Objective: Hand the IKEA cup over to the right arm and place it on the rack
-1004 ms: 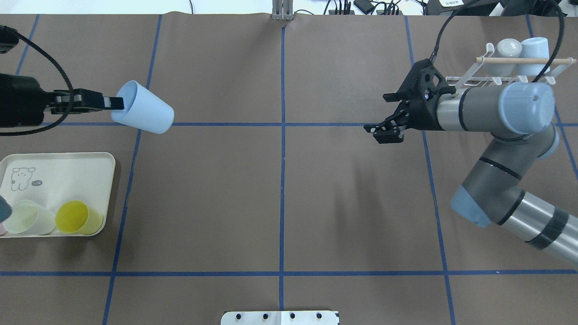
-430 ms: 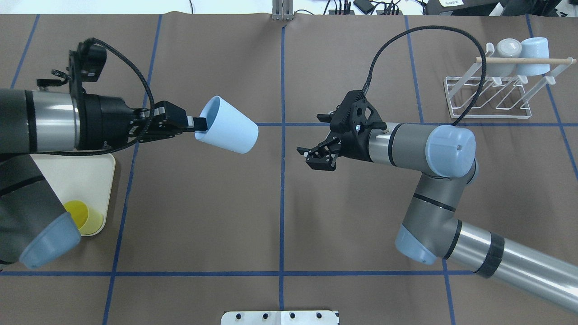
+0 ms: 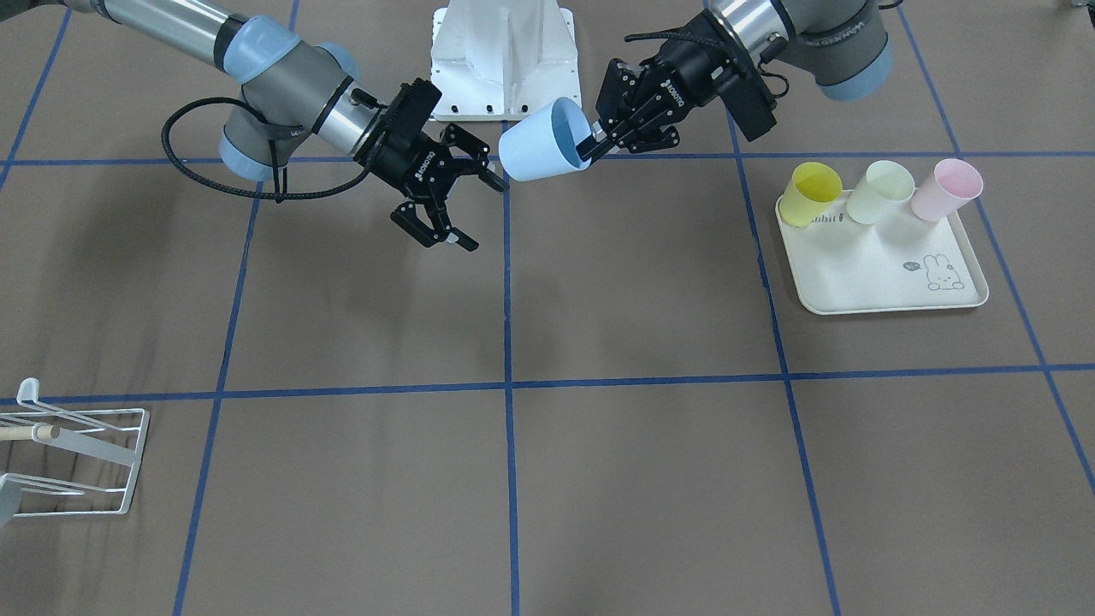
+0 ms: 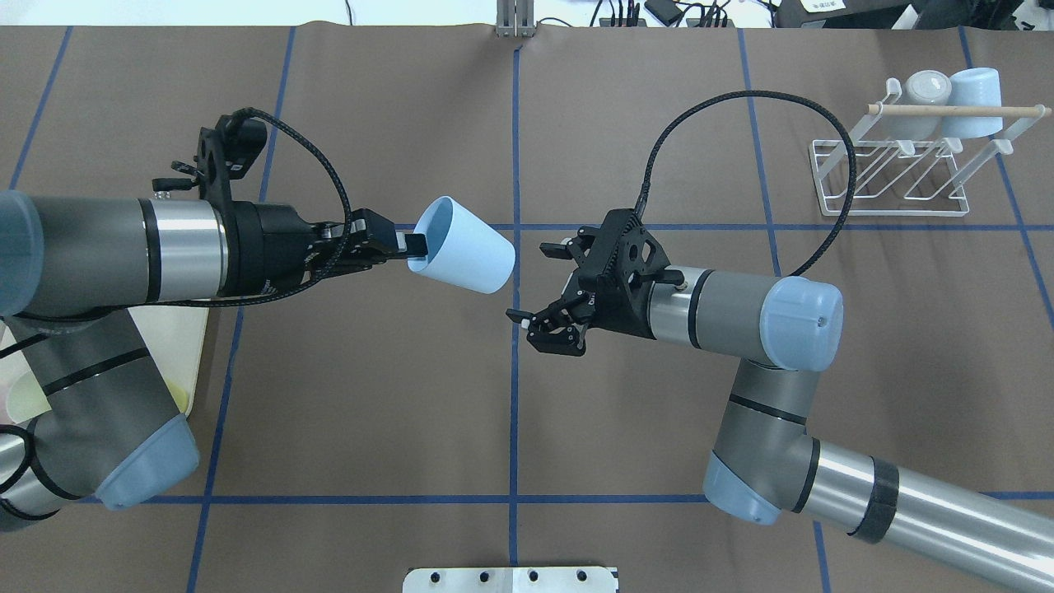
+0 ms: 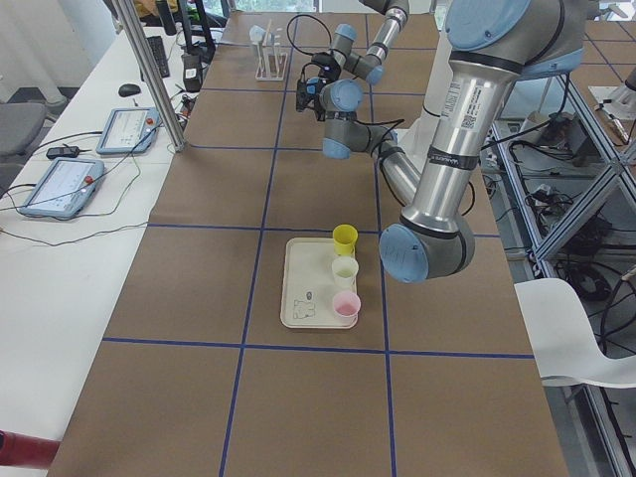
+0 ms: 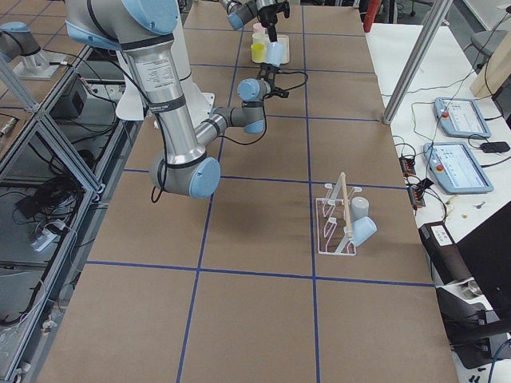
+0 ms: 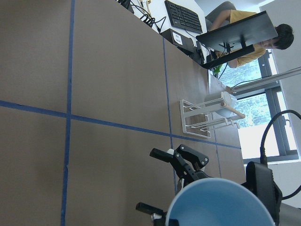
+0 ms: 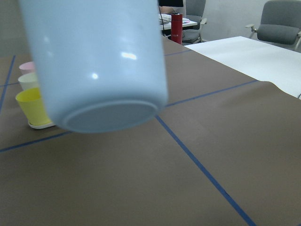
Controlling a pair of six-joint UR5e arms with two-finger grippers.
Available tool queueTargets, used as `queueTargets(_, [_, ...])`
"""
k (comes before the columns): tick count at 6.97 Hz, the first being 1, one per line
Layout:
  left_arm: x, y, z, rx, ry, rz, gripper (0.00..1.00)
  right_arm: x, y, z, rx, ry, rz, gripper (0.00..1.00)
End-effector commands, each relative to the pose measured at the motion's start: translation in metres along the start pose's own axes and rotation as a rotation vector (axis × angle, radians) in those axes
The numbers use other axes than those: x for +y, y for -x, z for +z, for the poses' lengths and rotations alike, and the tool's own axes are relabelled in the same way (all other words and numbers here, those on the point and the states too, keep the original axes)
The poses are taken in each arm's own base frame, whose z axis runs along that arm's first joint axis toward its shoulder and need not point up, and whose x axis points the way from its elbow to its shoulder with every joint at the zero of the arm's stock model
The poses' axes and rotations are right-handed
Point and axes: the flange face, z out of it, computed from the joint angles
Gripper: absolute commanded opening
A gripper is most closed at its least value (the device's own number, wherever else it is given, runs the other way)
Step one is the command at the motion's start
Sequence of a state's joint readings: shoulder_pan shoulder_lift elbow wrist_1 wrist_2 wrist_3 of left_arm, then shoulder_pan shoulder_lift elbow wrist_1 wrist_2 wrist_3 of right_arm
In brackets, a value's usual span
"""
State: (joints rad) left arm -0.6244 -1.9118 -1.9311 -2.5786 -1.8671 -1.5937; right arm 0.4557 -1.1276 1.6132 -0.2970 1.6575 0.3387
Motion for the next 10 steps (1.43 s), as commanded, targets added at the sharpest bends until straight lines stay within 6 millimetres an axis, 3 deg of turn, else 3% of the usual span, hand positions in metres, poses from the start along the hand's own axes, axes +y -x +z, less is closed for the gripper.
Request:
queueTargets(1, [0.007, 0.006, 0.010, -0.013, 0.015, -0.006, 0.00, -0.002, 0.021, -0.005, -0.060, -0.085, -0.016, 0.99])
queueTargets(7, [0.027, 0.022, 0.038, -0.047, 0.038, -0.014, 0.00, -0.006, 0.023, -0.008, -0.068, -0.110, -0.018, 0.99])
queueTargets(10, [0.029, 0.019, 0.043, -0.041, 0.045, -0.014, 0.00, -0.006, 0.022, -0.008, -0.067, -0.110, -0.018, 0.99])
